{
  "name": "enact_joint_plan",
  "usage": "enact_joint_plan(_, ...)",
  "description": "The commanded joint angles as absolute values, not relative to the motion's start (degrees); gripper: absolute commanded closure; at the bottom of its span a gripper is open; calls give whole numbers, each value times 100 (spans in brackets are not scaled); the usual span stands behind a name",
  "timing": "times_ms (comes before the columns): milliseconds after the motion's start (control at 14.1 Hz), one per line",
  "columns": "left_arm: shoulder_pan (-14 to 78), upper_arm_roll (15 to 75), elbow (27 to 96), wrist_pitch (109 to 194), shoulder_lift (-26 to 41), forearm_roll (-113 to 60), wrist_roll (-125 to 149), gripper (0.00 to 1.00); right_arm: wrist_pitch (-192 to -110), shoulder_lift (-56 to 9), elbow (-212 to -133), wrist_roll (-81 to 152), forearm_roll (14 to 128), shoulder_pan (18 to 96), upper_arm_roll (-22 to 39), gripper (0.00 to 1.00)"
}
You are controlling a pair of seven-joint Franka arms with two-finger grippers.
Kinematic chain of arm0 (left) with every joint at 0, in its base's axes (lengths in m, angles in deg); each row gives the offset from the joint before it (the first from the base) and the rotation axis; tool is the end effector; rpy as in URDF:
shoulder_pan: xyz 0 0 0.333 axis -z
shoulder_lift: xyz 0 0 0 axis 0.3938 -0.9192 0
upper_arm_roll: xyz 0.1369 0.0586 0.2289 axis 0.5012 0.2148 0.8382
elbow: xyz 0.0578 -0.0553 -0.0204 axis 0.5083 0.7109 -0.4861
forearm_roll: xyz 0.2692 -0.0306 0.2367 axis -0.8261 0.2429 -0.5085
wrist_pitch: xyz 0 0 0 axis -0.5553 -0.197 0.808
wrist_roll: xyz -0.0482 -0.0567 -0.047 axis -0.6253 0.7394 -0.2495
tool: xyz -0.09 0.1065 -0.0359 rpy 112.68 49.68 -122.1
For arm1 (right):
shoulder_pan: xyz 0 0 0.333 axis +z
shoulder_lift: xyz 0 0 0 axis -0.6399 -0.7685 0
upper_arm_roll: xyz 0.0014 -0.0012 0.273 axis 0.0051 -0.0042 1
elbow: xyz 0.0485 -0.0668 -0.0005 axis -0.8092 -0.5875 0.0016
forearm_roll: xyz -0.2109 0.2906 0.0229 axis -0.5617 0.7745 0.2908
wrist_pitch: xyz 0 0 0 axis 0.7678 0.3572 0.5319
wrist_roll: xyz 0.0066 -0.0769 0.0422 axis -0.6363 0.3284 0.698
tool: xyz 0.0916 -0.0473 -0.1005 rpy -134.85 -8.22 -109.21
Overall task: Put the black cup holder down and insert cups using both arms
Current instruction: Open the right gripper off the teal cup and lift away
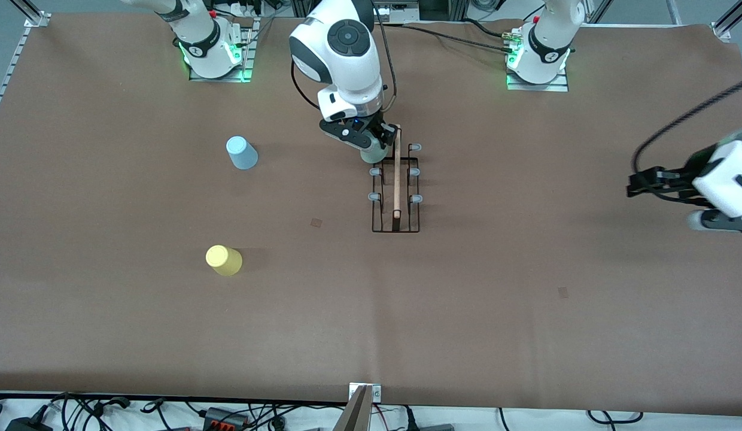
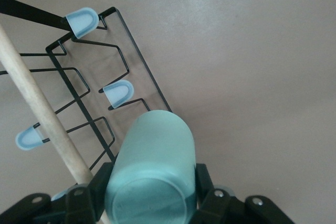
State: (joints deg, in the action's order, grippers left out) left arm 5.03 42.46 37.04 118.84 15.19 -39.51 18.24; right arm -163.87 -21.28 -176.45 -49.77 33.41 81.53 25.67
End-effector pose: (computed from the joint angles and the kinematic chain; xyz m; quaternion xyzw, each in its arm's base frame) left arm 0.5793 0.0123 0.4860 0.9976 -0.0133 -0.0663 0.0172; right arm 0.3703 0.4849 0.2914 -0.9696 0.2398 0.0158 0.0468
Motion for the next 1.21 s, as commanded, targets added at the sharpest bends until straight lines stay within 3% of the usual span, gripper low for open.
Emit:
enact_joint_plan(0,245,4222,3584,11819,1389,-3725,2305,0,-16542,-2291,-17524,-5113,3229,8171,2601,55)
enact_joint_plan(71,219,4222,3584,11828,1371,-3725,2463,0,-16542,-2317,-17524,-5087,3220,8153,2601,22)
enact_joint_plan(142,219,4231,3602,11828,1406,-3708,2560,0,-16542,-2309,-17524,-5060,3229,8118,2601,0)
enact_joint_plan(356,324,4318,3768,11819,1607,-3743,2491,0,-16307,-2099,-17393,-4859,3220,7987,2584,0)
enact_joint_plan(640,1604,5738,4461,11854,2196,-3699,2350,0,-14841,-1739,-17058,-2782,3229,7181,2522,0)
enact_joint_plan(711,1677,5812,4698,11976,2389,-3708,2332,0,-14655,-1677,-17067,-2227,3272,6856,2479,0)
enact_joint_plan(925,1713,5883,5901,12845,3171,-3699,2332,0,-14477,-1658,-17163,-574,3255,6020,2374,0)
enact_joint_plan(1138,1983,6057,6177,13111,3489,-3708,2297,0,-14809,-1798,-17225,815,3202,5500,2058,0)
